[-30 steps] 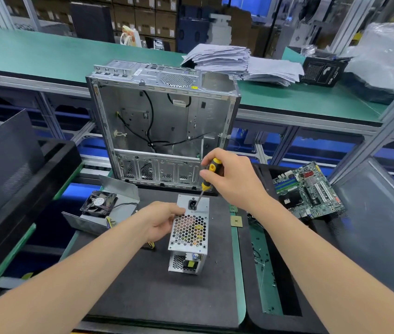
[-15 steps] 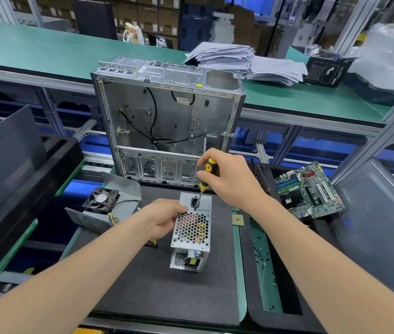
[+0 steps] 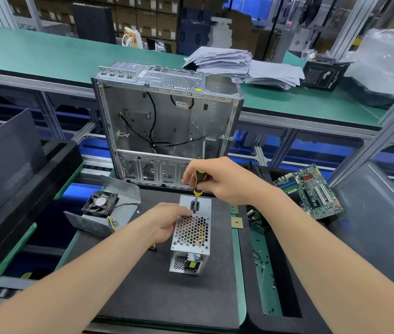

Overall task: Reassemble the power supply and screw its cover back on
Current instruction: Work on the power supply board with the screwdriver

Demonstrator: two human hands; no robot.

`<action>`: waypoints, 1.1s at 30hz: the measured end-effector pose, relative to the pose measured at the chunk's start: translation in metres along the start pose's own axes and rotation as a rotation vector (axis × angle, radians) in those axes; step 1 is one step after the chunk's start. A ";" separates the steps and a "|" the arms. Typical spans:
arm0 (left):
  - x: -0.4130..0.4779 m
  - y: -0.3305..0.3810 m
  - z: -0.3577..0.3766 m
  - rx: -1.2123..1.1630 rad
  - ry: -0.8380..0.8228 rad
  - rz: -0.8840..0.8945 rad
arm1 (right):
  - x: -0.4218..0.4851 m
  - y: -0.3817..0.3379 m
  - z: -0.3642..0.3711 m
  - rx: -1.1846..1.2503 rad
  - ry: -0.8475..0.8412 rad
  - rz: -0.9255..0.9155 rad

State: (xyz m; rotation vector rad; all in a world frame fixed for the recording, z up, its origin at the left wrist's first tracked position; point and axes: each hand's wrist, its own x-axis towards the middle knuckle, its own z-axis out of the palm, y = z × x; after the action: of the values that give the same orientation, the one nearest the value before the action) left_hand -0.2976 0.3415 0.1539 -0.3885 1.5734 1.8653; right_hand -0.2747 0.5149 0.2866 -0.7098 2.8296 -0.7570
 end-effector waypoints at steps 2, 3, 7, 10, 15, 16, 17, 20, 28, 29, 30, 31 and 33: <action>-0.001 0.000 0.001 0.003 -0.005 -0.002 | 0.001 0.000 0.004 -0.006 0.061 0.014; -0.003 0.001 0.001 0.007 -0.006 -0.006 | 0.002 0.000 0.006 -0.020 0.106 0.031; -0.004 0.001 0.000 0.022 -0.016 -0.010 | 0.010 -0.003 0.015 -0.139 0.268 0.183; -0.004 0.001 0.000 0.017 -0.027 -0.009 | 0.015 -0.004 0.025 -0.257 0.343 0.258; -0.009 0.000 0.000 0.017 -0.048 0.010 | 0.017 -0.005 0.032 -0.279 0.421 0.275; -0.009 0.000 0.001 0.018 -0.052 0.016 | 0.017 -0.005 0.030 -0.221 0.401 0.238; -0.009 0.000 0.001 0.021 -0.053 0.022 | 0.016 -0.005 0.027 -0.181 0.362 0.177; -0.010 0.001 0.002 0.037 -0.044 0.042 | 0.010 -0.006 0.010 -0.283 0.126 -0.069; -0.012 0.001 0.002 0.058 -0.068 0.054 | 0.013 -0.011 -0.011 -0.370 -0.135 -0.057; -0.012 0.001 0.001 0.056 -0.067 0.054 | 0.014 -0.011 -0.008 -0.363 -0.083 -0.025; -0.012 0.001 0.001 0.054 -0.066 0.054 | 0.016 -0.011 -0.004 -0.362 -0.027 0.026; -0.012 0.001 0.002 0.053 -0.064 0.053 | 0.018 -0.011 0.000 -0.363 0.017 0.081; -0.012 0.001 0.002 0.055 -0.057 0.051 | 0.024 -0.010 0.008 -0.366 0.089 0.227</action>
State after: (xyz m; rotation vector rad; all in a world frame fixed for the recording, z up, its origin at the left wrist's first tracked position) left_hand -0.2888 0.3396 0.1625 -0.2701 1.6065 1.8504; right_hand -0.2899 0.4929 0.2846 -0.3890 3.0952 -0.2431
